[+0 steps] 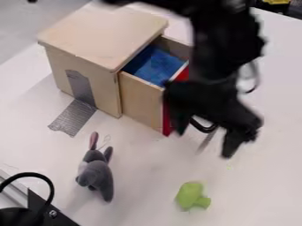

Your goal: The robot's arm closed the drawer.

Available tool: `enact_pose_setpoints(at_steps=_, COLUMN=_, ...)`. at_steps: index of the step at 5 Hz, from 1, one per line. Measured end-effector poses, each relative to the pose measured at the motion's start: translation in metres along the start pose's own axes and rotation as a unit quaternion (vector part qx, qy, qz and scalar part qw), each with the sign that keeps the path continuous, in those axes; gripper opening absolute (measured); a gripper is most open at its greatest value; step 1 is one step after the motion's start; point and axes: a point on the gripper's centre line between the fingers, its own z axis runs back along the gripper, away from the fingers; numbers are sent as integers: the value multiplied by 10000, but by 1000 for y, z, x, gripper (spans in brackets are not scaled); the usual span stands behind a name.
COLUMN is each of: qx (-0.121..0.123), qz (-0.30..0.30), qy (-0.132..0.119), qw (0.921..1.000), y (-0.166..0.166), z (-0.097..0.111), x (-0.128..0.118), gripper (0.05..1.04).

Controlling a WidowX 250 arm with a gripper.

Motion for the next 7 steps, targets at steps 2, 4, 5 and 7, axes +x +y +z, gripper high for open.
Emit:
enact_pose_setpoints(at_steps=2, qx=49, qz=-87, qy=-149, qw=9998, y=-1, z=-34, x=75, gripper=1001)
enact_pose_setpoints(at_steps=4, qx=199, qz=-168, qy=198, qw=9995, y=3, z=-80, x=84, gripper=965)
enact_pose_setpoints(at_steps=5, qx=302, qz=-275, qy=379, qw=9984, y=5, z=-95, x=78, gripper=703)
enact_pose_setpoints(at_steps=7, qx=442, qz=-151, qy=407, qw=9981, y=15, z=-95, x=75, gripper=183)
